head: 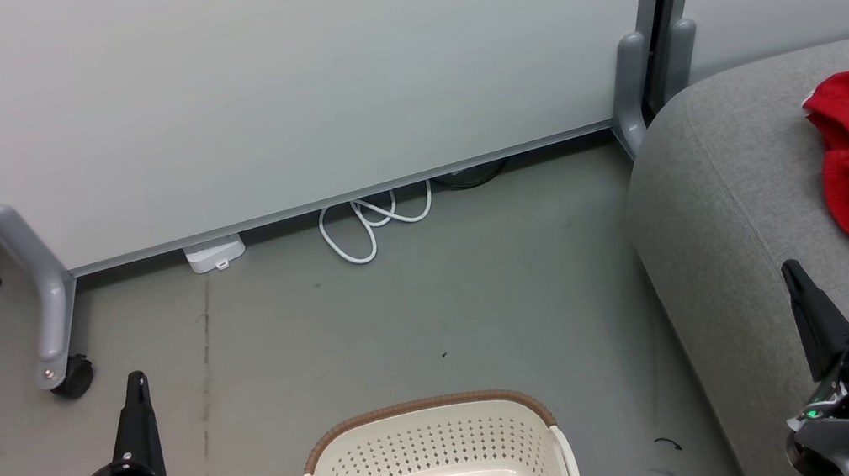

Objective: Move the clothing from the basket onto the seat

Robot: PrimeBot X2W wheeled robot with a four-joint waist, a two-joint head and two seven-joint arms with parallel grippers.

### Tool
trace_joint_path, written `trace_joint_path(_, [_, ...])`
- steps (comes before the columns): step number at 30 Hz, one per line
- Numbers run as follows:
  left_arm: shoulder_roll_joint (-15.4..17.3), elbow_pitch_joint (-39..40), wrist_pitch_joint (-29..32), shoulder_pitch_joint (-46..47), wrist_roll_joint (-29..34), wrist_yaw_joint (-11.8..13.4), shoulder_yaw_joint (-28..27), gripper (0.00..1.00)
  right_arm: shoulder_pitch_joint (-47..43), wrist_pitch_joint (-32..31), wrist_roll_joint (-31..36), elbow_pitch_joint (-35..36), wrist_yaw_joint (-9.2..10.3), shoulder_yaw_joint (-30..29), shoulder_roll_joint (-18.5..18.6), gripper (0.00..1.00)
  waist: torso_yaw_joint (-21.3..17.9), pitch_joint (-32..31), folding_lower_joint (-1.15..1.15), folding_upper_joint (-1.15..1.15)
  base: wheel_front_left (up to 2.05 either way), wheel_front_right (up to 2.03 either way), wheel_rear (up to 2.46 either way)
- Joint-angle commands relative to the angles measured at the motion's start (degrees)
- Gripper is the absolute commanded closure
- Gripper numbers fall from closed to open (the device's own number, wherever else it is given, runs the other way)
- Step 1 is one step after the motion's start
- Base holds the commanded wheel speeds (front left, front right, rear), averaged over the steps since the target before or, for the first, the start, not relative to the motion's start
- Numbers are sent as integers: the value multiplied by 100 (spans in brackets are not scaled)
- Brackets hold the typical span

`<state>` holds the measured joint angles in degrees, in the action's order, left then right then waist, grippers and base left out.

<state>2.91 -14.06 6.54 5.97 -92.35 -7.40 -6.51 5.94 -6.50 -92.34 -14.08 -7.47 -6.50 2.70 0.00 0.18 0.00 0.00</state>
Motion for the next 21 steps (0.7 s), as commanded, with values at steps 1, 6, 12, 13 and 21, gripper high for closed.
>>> trace_joint_path(1, [-6,21,18,55,-13,-17,-13,100,56,-18,-16,20,-4,-8,34,100,0,0,0,0,0,0,0])
trace_joint_path(6, [-6,21,18,55,-13,-16,-13,100,56,-18,-16,20,-4,-8,34,100,0,0,0,0,0,0,0])
trace_joint_path(12, [-6,22,18,55,-13,-16,-13,100,56,-18,-16,21,-4,-8,34,100,0,0,0,0,0,0,0])
trace_joint_path(13, [-6,22,18,55,-14,-16,-13,100,56,-18,-16,21,-4,-8,34,100,0,0,0,0,0,0,0])
trace_joint_path(21, [-6,22,17,55,-14,-16,-12,100,56,-18,-16,21,-4,-7,34,100,0,0,0,0,0,0,0])
